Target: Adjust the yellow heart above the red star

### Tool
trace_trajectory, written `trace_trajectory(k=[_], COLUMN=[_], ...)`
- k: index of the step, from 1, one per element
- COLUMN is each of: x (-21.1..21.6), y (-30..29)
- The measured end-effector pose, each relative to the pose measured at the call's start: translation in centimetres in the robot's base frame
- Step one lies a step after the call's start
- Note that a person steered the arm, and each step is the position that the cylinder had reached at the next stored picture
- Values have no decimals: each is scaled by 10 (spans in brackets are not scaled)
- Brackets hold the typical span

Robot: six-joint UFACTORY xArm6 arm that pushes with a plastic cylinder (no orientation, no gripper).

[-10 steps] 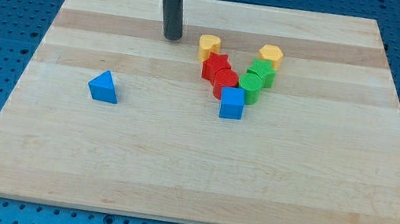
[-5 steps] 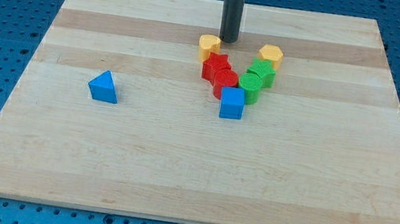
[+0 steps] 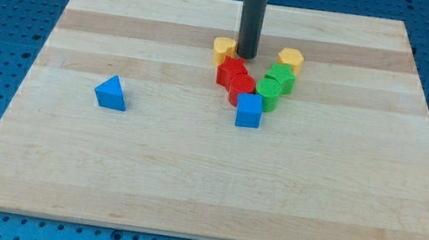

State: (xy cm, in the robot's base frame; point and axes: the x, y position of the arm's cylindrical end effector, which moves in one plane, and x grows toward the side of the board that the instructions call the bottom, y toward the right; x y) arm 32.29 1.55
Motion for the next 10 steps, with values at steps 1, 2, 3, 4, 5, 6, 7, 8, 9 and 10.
trace_trajectory(k=[1, 2, 3, 4, 5, 6, 7, 8, 9, 10], x=[0, 0, -4, -21, -28, -28, -27, -12, 12, 26], y=[-12, -19, -21, -21, -33, -61, -89, -107, -109, -104])
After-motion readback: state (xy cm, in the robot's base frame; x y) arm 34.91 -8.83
